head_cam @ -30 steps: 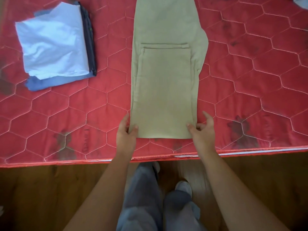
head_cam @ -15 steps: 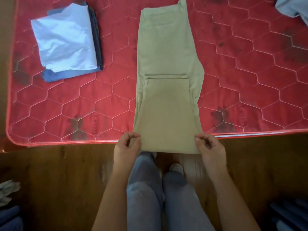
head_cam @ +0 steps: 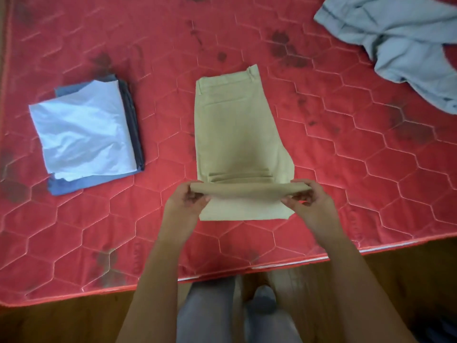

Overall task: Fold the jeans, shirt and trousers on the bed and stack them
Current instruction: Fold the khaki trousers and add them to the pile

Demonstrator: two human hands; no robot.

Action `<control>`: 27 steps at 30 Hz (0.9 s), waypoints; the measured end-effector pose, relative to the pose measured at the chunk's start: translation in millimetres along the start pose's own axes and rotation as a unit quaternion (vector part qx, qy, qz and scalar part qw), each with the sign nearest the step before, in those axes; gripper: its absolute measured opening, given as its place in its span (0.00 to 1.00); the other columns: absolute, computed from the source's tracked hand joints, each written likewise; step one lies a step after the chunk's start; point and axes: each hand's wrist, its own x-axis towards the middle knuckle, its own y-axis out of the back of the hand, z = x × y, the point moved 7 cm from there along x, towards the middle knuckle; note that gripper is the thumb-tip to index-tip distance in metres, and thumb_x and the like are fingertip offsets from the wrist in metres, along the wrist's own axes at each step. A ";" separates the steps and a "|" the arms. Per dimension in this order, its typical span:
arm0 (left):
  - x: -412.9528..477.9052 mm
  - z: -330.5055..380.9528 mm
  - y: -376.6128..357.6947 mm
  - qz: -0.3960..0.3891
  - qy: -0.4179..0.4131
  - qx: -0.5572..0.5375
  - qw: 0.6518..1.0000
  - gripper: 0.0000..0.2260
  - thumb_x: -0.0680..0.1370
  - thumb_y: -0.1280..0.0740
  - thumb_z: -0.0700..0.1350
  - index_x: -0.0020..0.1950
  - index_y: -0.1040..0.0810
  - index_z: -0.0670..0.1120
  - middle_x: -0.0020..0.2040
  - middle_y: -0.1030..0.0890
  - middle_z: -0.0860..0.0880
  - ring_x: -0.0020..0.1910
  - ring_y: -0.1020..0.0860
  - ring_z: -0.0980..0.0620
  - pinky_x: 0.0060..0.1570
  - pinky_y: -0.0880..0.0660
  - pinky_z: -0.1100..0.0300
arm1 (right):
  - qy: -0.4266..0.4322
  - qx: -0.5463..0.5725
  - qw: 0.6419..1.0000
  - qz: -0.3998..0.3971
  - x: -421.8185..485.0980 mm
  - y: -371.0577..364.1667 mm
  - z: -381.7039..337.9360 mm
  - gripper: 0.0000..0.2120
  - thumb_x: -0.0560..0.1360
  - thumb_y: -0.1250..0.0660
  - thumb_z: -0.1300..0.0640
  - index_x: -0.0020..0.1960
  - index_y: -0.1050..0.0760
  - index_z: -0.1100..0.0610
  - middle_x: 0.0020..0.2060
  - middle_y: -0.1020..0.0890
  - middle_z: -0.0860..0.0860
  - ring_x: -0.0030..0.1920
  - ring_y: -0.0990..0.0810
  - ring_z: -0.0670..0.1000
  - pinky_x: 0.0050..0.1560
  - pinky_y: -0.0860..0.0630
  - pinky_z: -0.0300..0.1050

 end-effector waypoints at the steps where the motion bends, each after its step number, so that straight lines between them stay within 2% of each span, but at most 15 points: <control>1: 14.8 5.7 2.1 0.003 -0.006 0.014 1.000 0.10 0.73 0.32 0.35 0.49 0.24 0.48 0.41 0.21 0.55 0.38 0.24 0.66 0.40 0.29 0.74 | 0.010 -0.018 1.000 0.004 13.7 -1.8 -9.1 0.15 0.67 0.27 0.65 0.52 0.25 0.57 0.35 0.23 0.46 0.33 0.25 0.37 0.39 0.29 0.30; 3: 41.5 15.1 4.9 0.012 -0.019 0.048 0.999 0.09 0.74 0.32 0.35 0.47 0.23 0.49 0.38 0.22 0.57 0.33 0.25 0.69 0.37 0.30 0.76 | 0.026 -0.052 0.998 0.016 40.2 -3.2 -23.6 0.12 0.68 0.28 0.66 0.50 0.24 0.59 0.33 0.24 0.46 0.31 0.26 0.35 0.36 0.31 0.27; 8: 103.8 18.8 4.2 0.039 -0.001 0.073 0.997 0.05 0.73 0.31 0.39 0.41 0.22 0.48 0.34 0.22 0.56 0.33 0.26 0.60 0.35 0.32 0.74 | 0.040 -0.117 0.992 0.031 103.8 -12.8 -40.9 0.06 0.69 0.29 0.64 0.42 0.25 0.59 0.31 0.29 0.50 0.32 0.32 0.46 0.34 0.34 0.31; 11: 137.2 11.8 2.2 0.056 0.017 0.045 0.997 0.10 0.72 0.30 0.39 0.34 0.23 0.53 0.32 0.21 0.55 0.36 0.24 0.52 0.43 0.28 0.59 | 0.054 -0.131 0.989 0.032 140.5 -21.0 -43.8 0.06 0.69 0.28 0.64 0.41 0.24 0.58 0.35 0.29 0.49 0.35 0.31 0.44 0.37 0.35 0.26; 13: 158.2 4.0 -2.5 0.058 0.037 0.023 0.997 0.12 0.71 0.29 0.40 0.31 0.22 0.55 0.31 0.21 0.54 0.36 0.24 0.50 0.43 0.29 0.55 | 0.044 -0.120 0.991 0.027 164.4 -25.4 -37.6 0.06 0.68 0.28 0.63 0.40 0.24 0.56 0.39 0.26 0.53 0.38 0.29 0.47 0.38 0.35 0.26; 15: 175.7 1.3 -8.2 0.061 0.053 -0.013 0.997 0.10 0.70 0.30 0.41 0.32 0.22 0.54 0.33 0.21 0.53 0.36 0.25 0.50 0.43 0.29 0.53 | 0.024 -0.065 0.997 0.015 183.4 -30.7 -32.8 0.06 0.69 0.29 0.64 0.40 0.23 0.55 0.41 0.23 0.55 0.41 0.26 0.50 0.43 0.31 0.31; 17: 192.0 -0.3 -14.2 0.067 0.065 -0.046 0.995 0.07 0.72 0.31 0.40 0.38 0.21 0.52 0.37 0.20 0.51 0.39 0.24 0.50 0.46 0.25 0.47 | 0.001 -0.010 1.000 -0.002 201.0 -37.9 -31.5 0.08 0.69 0.30 0.66 0.39 0.23 0.53 0.39 0.21 0.55 0.41 0.24 0.52 0.47 0.27 0.46; 18: 199.5 -0.4 -16.8 0.075 0.070 -0.058 0.993 0.07 0.73 0.32 0.38 0.39 0.22 0.51 0.39 0.19 0.50 0.40 0.23 0.49 0.48 0.25 0.46 | -0.003 0.001 1.000 -0.004 209.2 -40.8 -32.7 0.09 0.69 0.30 0.66 0.39 0.23 0.52 0.38 0.21 0.55 0.41 0.24 0.53 0.47 0.27 0.48; 20: 215.2 0.2 -18.6 0.095 0.072 -0.075 0.990 0.09 0.74 0.33 0.37 0.40 0.23 0.51 0.38 0.21 0.49 0.39 0.24 0.49 0.44 0.25 0.50 | -0.004 0.017 1.000 -0.003 225.0 -45.6 -39.0 0.11 0.69 0.31 0.68 0.39 0.23 0.52 0.36 0.22 0.54 0.40 0.25 0.51 0.46 0.27 0.48; 22: 231.6 3.7 -19.1 0.110 0.061 -0.084 0.988 0.09 0.74 0.33 0.37 0.41 0.23 0.52 0.38 0.21 0.49 0.37 0.25 0.49 0.41 0.27 0.52 | 0.005 0.030 1.000 -0.001 241.8 -49.9 -47.3 0.13 0.69 0.31 0.69 0.38 0.24 0.51 0.35 0.22 0.51 0.36 0.24 0.47 0.43 0.27 0.43; 24: 249.1 7.5 -19.0 0.122 0.056 -0.090 0.987 0.09 0.73 0.32 0.37 0.42 0.23 0.52 0.41 0.21 0.48 0.42 0.23 0.48 0.46 0.25 0.49 | 0.014 0.039 0.999 -0.004 258.0 -55.2 -57.1 0.14 0.70 0.31 0.69 0.38 0.24 0.50 0.34 0.22 0.49 0.33 0.24 0.41 0.41 0.27 0.37; 27: 275.8 15.9 -17.5 0.140 0.051 -0.088 0.985 0.10 0.74 0.32 0.36 0.42 0.25 0.52 0.40 0.22 0.50 0.43 0.24 0.49 0.50 0.25 0.49 | 0.021 0.025 0.999 0.000 284.1 -63.5 -67.9 0.13 0.70 0.31 0.69 0.38 0.24 0.50 0.34 0.22 0.48 0.36 0.24 0.46 0.43 0.26 0.43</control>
